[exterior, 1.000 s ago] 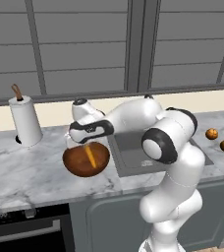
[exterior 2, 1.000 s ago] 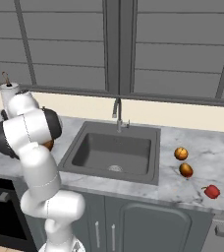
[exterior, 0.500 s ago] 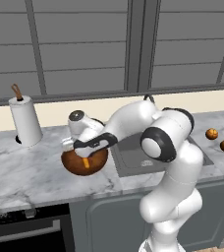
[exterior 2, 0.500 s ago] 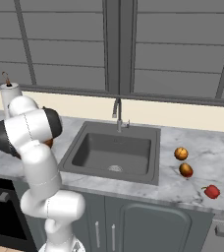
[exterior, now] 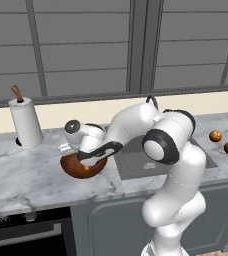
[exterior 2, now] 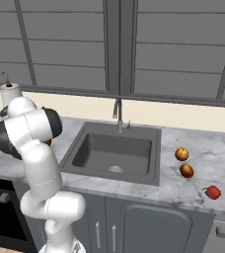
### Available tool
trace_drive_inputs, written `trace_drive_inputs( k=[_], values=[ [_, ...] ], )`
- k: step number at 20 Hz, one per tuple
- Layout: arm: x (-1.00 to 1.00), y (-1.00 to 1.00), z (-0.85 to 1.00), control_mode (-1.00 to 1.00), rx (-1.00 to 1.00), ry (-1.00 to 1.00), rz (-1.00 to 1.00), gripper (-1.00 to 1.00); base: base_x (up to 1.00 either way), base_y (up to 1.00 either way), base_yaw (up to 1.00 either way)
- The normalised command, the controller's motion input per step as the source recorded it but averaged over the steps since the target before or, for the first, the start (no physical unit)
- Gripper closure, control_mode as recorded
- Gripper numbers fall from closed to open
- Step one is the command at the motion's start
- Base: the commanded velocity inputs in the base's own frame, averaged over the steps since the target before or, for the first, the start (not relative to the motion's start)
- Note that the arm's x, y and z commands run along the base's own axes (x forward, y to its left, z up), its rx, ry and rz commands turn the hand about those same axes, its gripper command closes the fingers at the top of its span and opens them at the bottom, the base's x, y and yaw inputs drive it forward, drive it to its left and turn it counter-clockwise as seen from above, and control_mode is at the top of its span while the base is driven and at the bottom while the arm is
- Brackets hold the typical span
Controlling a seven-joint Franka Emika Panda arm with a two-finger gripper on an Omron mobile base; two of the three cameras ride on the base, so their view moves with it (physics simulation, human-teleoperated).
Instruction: There is a mixed pile of frozen fruits and vegetables on the counter. Locate all the frozen vegetables and place the items in a bowl on the counter. Take all the frozen fruits and defrost them in a running sink.
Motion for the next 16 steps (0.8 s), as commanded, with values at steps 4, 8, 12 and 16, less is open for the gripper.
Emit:
trace_drive_inputs(
  k=[4, 8, 12, 16],
  values=[
    [-0.13, -0.02, 0.46, -1.0, -0.03, 0.01, -0.02, -1.0, 0.0, 0.0, 0.0],
    [0.0, -0.16, 0.71, -1.0, 0.11, 0.07, -0.05, -1.0, 0.0, 0.0, 0.0],
    [-0.04, -0.2, 0.75, -1.0, 0.16, 0.11, -0.03, -1.0, 0.0, 0.0, 0.0],
    [-0.27, -0.27, 0.7, -1.0, 0.15, 0.07, -0.04, -1.0, 0.0, 0.0, 0.0]
  ],
)
